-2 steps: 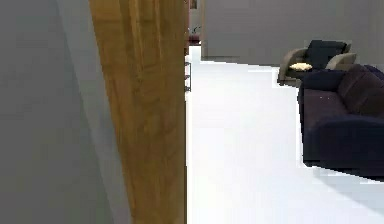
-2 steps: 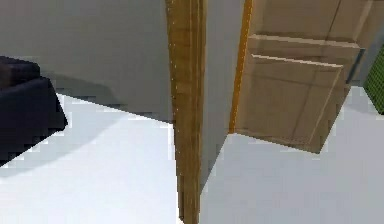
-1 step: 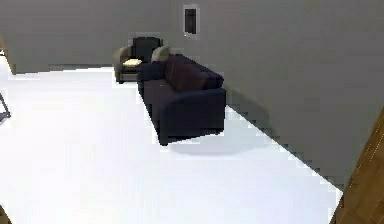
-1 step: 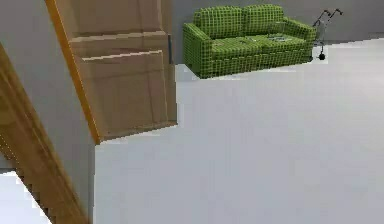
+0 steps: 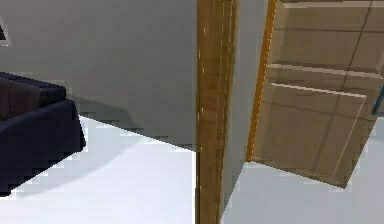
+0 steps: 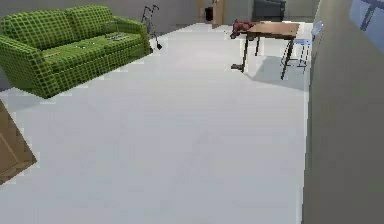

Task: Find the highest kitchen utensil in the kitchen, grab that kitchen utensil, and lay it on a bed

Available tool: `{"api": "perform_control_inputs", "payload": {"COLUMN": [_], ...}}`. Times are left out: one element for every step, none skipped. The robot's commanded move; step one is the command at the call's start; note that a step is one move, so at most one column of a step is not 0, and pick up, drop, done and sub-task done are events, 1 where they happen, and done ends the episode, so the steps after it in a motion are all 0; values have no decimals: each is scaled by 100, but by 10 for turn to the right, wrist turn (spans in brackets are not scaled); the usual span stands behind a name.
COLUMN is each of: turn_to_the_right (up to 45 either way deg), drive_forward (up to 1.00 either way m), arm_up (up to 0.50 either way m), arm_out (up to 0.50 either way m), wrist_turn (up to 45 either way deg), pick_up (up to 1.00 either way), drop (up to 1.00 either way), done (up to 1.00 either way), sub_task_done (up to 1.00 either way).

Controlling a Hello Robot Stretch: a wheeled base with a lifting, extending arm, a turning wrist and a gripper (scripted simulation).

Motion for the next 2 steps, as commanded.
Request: {"api": "perform_control_inputs", "payload": {"turn_to_the_right": [0, -450], "drive_forward": [30, 0], "arm_up": [0, 0], "arm_out": [0, 0], "wrist_turn": [0, 0], "pick_up": [0, 0], "drop": [0, 0], "done": [0, 0], "sub_task_done": [0, 0]}}
